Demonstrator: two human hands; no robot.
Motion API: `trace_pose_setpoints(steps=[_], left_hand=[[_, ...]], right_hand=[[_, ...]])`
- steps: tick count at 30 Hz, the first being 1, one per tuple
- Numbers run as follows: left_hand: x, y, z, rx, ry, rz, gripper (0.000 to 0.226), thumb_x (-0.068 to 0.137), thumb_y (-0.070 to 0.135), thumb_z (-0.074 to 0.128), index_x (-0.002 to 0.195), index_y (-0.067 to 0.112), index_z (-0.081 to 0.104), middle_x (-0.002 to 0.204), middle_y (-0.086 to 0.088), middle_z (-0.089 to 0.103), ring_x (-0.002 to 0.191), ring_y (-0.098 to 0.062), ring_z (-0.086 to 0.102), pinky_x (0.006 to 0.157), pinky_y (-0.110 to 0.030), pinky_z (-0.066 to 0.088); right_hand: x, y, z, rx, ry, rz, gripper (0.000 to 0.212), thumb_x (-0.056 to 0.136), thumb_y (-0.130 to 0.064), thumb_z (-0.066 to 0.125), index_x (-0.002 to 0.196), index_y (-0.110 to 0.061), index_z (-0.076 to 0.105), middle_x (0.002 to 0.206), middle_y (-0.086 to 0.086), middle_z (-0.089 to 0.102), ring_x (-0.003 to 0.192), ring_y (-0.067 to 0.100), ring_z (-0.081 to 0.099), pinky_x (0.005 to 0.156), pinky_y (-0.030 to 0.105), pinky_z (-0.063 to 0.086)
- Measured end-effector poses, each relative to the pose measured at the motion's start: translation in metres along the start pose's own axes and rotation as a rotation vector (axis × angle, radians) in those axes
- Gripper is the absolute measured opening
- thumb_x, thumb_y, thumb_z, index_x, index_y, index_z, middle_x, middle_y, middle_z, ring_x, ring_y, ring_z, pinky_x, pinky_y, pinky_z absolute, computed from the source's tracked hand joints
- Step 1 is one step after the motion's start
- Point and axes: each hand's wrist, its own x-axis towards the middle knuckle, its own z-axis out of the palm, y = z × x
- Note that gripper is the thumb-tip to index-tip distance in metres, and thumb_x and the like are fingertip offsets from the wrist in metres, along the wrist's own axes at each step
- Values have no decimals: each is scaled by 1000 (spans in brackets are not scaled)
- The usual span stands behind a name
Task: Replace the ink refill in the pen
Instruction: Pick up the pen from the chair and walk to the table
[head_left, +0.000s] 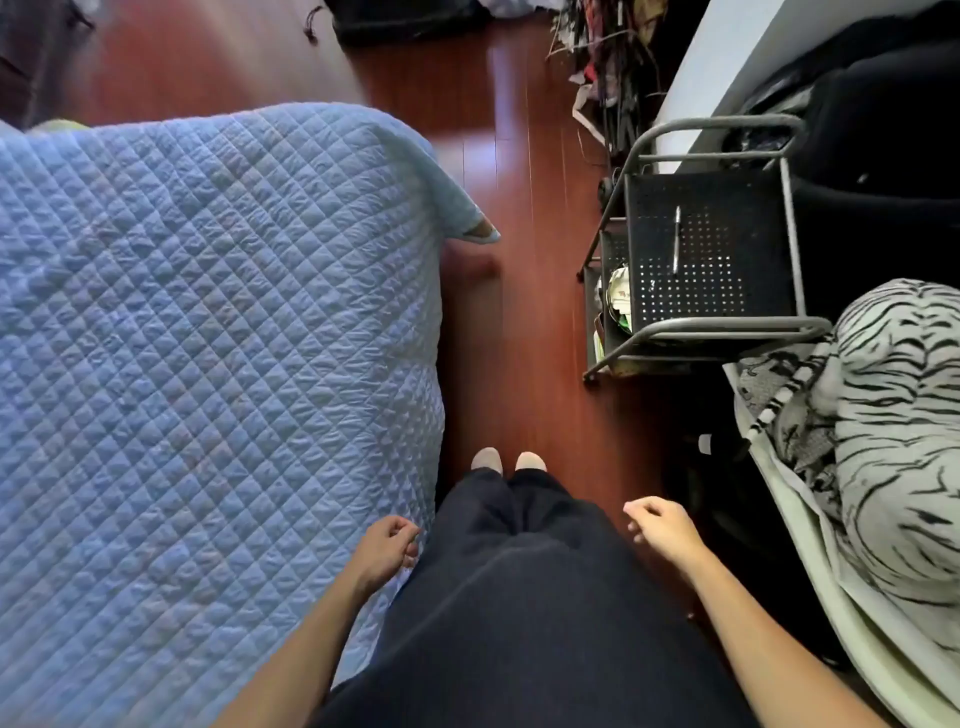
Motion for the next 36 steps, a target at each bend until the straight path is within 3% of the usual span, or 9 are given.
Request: trace_pose_setpoints(steps=[8,13,16,18,23,27,31,33,36], left_hand=[[21,14,-38,233,53,-71,24,102,4,52,79,3,57,60,-5,54,47,-13,45,41,-14,36],[59,60,-74,342,9,-25,34,100,5,52,67,14,54,70,-6,53,66,-15,45,61,-28,34],[87,111,-95,387,20,0,38,99,8,55,62,14,53,59,0,53,55,-13,44,56,-27,34],[106,155,-107,355,-25,42,40,100,7,51,60,13,51,54,-1,54,51,-14,46,56,-27,37],[145,279,-126,224,-10,161,23,102,5,49,80,6,54,68,-11,54,54,-17,49,53,-27,41],[168,352,-126,237,2,246,17,104,11,53,88,7,59,70,-8,59,54,-12,53,46,-15,44],[185,395,-116,315,-19,245,15,104,15,53,92,8,60,74,-7,63,56,-10,57,49,-14,47],[188,408,-113,359,-24,219,18,103,15,53,88,10,60,70,-6,62,56,-11,57,48,-13,47],[192,422,-111,494,-28,192,27,101,12,54,75,11,58,64,-4,61,55,-13,55,52,-17,46]], right_hand=[[43,-129,-13,68,84,-161,17,103,-22,66,91,-17,75,78,2,73,65,16,64,61,27,46],[64,-184,-19,96,112,-168,16,104,-22,66,90,-21,74,79,2,73,68,16,65,67,29,50],[68,-187,-22,70,116,-117,19,104,-19,66,87,-20,75,78,2,74,67,16,65,63,28,49],[69,-182,-23,51,123,-71,19,104,-16,67,88,-15,77,84,6,76,75,20,67,71,30,49],[72,-173,-32,46,102,76,16,106,-10,66,100,-1,78,104,21,78,101,35,71,79,35,46],[85,-182,-42,68,99,150,21,107,-11,64,107,4,79,110,23,78,111,39,71,86,39,51],[111,-212,-57,160,139,180,18,106,-11,66,97,-2,79,90,18,77,87,31,69,74,34,47],[127,-231,-70,205,160,190,19,105,-11,67,90,-6,78,72,9,70,68,21,61,63,31,42],[151,-267,-89,255,176,178,24,103,-11,66,80,-11,74,68,5,67,61,18,56,55,29,39]])
